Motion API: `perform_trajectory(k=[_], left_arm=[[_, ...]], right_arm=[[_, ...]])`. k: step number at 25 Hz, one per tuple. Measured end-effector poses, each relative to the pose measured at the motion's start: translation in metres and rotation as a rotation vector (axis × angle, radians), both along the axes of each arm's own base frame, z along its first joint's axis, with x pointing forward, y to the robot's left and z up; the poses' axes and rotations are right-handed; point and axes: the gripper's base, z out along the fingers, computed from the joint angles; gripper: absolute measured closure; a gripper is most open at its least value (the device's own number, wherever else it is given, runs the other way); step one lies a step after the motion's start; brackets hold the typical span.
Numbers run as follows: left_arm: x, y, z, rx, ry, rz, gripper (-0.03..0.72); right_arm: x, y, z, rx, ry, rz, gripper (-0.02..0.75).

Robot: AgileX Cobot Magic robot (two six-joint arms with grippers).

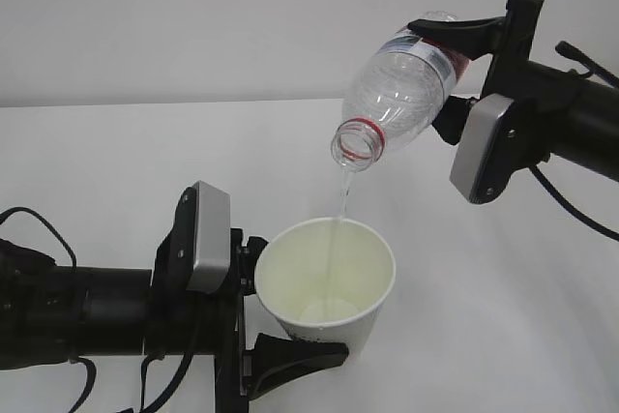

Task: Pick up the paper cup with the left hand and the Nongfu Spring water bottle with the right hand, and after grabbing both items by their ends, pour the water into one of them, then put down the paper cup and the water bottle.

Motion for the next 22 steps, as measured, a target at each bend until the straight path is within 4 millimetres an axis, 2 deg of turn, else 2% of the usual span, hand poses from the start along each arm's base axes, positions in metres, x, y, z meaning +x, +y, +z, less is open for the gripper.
perform_trajectory(k=[22], left_arm=[[-0.0005, 0.0001, -0.0008, 0.009, -0.001, -0.006, 0.152]], right_arm=[[0.0, 0.0, 0.0, -0.002, -0.001, 0.0, 0.254]])
